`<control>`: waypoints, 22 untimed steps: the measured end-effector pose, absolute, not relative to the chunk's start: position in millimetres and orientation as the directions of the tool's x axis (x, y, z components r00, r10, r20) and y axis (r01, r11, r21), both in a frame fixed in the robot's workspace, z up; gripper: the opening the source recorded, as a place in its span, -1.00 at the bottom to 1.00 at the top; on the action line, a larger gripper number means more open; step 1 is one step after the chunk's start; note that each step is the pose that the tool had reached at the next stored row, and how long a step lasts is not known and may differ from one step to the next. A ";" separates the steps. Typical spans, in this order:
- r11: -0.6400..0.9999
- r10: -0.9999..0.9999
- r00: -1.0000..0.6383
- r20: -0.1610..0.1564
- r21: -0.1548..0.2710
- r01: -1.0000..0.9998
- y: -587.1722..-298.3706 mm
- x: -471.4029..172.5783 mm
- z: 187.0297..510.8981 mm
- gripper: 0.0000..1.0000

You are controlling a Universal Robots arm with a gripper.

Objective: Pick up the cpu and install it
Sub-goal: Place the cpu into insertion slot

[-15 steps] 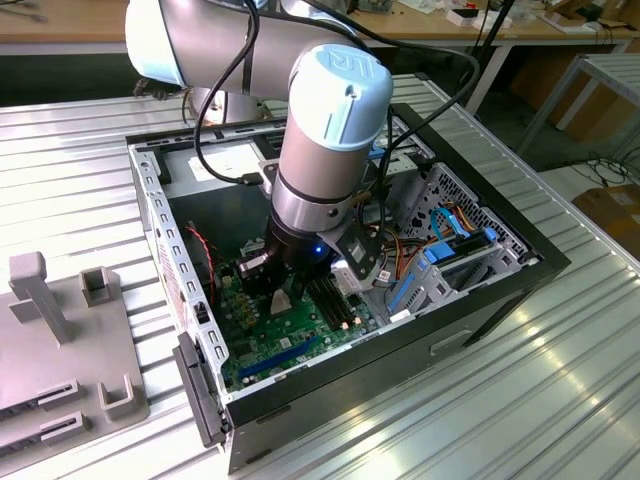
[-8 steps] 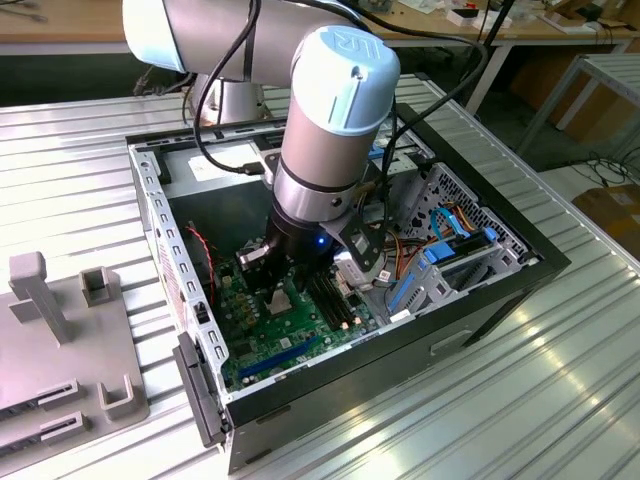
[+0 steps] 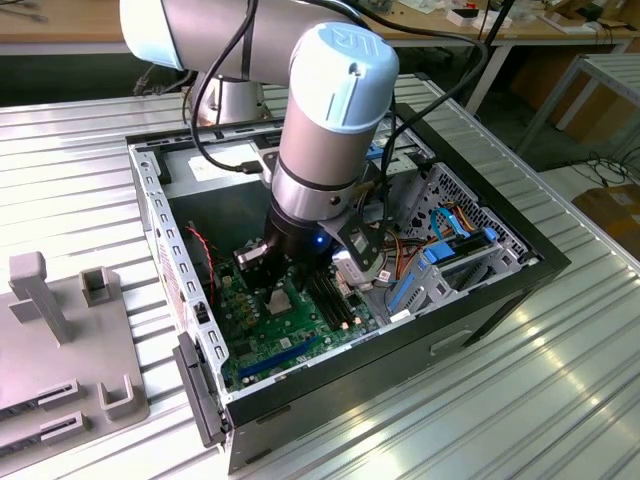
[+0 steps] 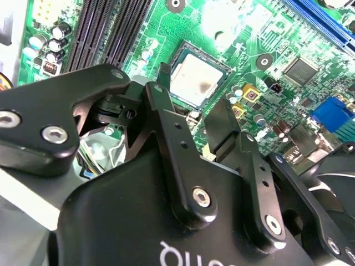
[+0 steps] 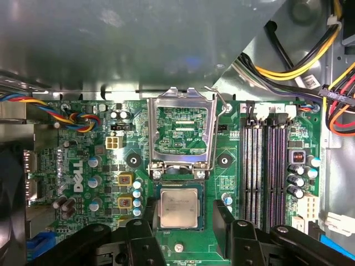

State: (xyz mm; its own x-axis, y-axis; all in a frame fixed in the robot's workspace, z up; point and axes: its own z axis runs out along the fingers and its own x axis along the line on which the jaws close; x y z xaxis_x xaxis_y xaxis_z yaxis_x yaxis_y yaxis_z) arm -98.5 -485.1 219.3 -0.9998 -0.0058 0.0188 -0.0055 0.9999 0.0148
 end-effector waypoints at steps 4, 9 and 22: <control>1.000 -0.008 -1.000 0.019 0.015 -0.007 -485.1 -98.5 219.4 0.03; 1.000 -0.008 -1.000 0.019 0.015 -0.008 -485.1 -98.5 219.4 -0.47; 1.000 0.022 -1.000 0.019 0.015 0.023 -474.6 -97.3 216.7 -0.79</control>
